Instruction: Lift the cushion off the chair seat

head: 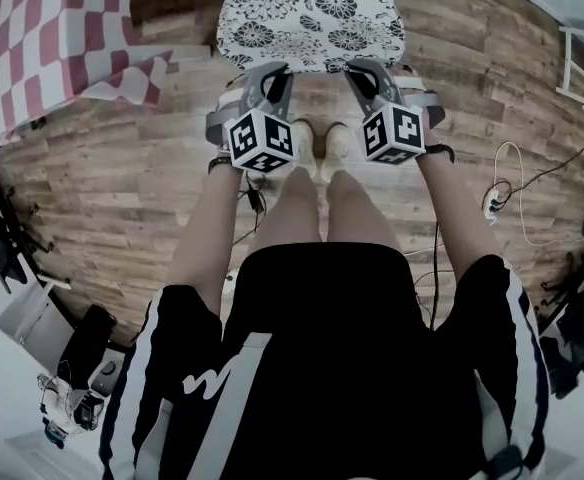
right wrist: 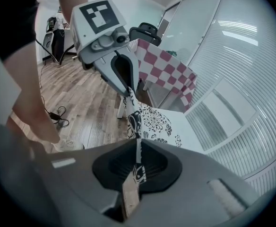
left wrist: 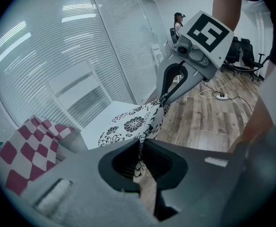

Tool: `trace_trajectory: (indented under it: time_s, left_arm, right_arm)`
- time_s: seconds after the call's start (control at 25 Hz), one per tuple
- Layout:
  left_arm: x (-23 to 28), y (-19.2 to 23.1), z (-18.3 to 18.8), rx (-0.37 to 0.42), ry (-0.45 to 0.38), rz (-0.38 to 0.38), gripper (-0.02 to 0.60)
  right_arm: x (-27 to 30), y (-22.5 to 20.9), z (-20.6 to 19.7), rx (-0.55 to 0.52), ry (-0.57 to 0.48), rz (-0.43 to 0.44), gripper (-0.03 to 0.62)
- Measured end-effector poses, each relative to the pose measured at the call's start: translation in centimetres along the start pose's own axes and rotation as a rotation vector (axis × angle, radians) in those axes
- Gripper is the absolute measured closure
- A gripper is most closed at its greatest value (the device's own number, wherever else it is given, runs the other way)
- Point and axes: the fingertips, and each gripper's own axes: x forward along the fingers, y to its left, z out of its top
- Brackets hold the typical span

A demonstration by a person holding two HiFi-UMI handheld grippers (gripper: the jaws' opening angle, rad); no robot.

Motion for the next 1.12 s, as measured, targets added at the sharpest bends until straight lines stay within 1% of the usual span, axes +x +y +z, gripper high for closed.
trace_trajectory:
  time_s: [0.36, 0.68, 1.0, 1.12]
  left_arm:
    - [-1.5, -0.7, -0.1, 0.013, 0.005, 0.004, 0.561]
    - [-3.2, -0.8, 0.4, 0.009, -0.002, 0.008, 0.561]
    - [-4.8, -0.8, 0.9, 0.000, -0.011, 0.012, 0.561]
    - [-5.3, -0.9, 1.3, 0.008, -0.017, 0.014, 0.561]
  right_arm:
    - [-1.1, 1.4, 0.7, 0.008, -0.008, 0.010, 0.586]
    - [-2.5, 1.2, 1.9, 0.014, -0.004, -0.007, 0.586]
    - [-3.8, 1.4, 2.9, -0.022, 0.004, 0.005, 0.586]
    - [-4.3, 1.4, 3.1, -0.024, 0.005, -0.001, 0.586]
